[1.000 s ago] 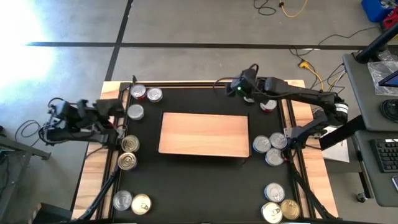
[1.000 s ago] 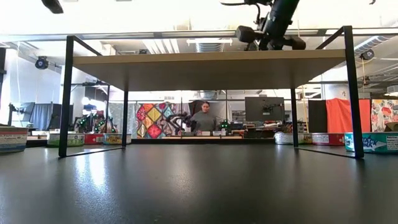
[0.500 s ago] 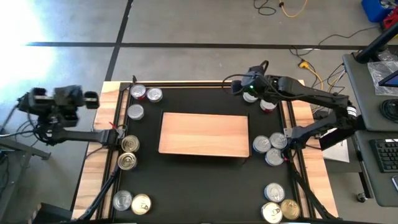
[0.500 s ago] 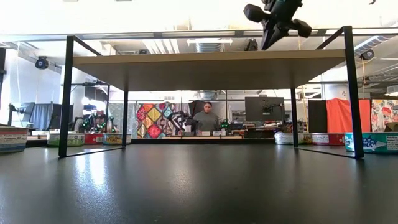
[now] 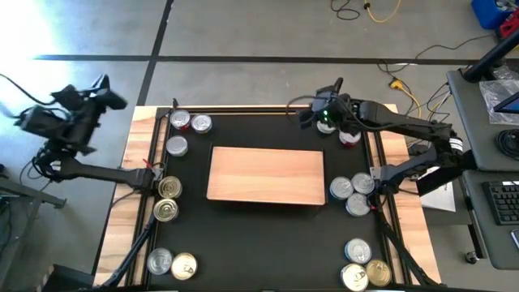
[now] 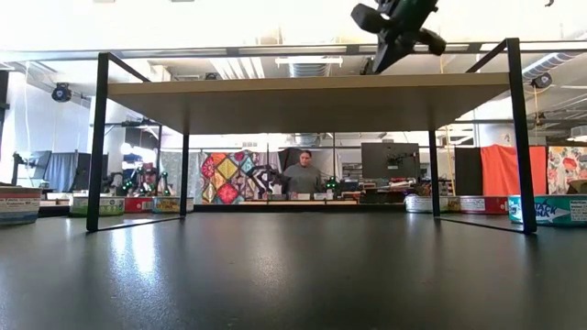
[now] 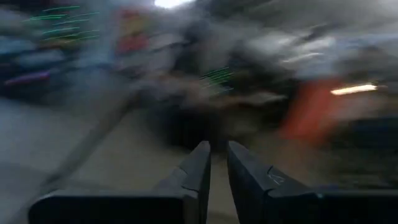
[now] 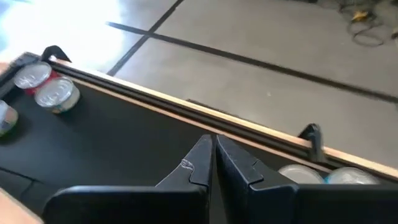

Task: Stack canned seafood by type on shelf
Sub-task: Put the green white tuna can on the shelf

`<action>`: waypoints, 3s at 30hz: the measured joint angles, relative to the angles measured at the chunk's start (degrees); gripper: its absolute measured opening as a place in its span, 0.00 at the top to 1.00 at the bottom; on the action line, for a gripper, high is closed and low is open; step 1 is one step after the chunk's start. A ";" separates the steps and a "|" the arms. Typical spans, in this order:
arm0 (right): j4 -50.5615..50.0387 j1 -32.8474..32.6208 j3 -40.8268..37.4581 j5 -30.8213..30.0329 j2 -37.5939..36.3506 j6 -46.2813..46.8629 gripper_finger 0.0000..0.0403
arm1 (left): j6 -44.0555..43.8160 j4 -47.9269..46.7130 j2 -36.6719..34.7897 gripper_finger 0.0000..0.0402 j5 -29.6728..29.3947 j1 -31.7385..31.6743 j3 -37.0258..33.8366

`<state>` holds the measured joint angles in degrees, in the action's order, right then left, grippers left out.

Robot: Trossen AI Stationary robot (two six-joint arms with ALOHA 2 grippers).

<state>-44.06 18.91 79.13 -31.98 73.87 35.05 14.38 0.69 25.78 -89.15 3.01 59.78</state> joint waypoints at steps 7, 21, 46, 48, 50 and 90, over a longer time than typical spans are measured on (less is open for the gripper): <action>2.70 1.74 -0.02 4.07 0.63 -2.72 0.97 | -3.46 -8.43 7.25 0.90 28.34 -0.07 0.40; -13.77 11.94 -0.13 15.92 1.98 1.51 0.97 | -25.32 -26.51 19.49 0.90 38.40 -0.39 4.51; -12.82 30.48 -0.68 18.64 31.29 -15.15 0.97 | -23.81 -50.25 40.20 0.90 40.49 -10.45 19.35; -12.48 30.46 -0.67 19.27 32.86 -15.15 0.97 | -23.37 -48.96 41.18 0.90 39.35 -10.45 19.74; -12.21 30.12 -0.58 21.73 33.32 -15.13 0.97 | -22.53 -46.90 42.13 0.90 38.96 -10.45 19.92; -0.13 30.52 -5.38 43.05 26.16 -47.66 0.97 | -4.34 -41.71 87.18 0.62 97.86 -33.49 44.99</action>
<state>-44.19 49.43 73.75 11.07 100.03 -12.61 10.04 -41.02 112.96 8.71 -30.48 104.77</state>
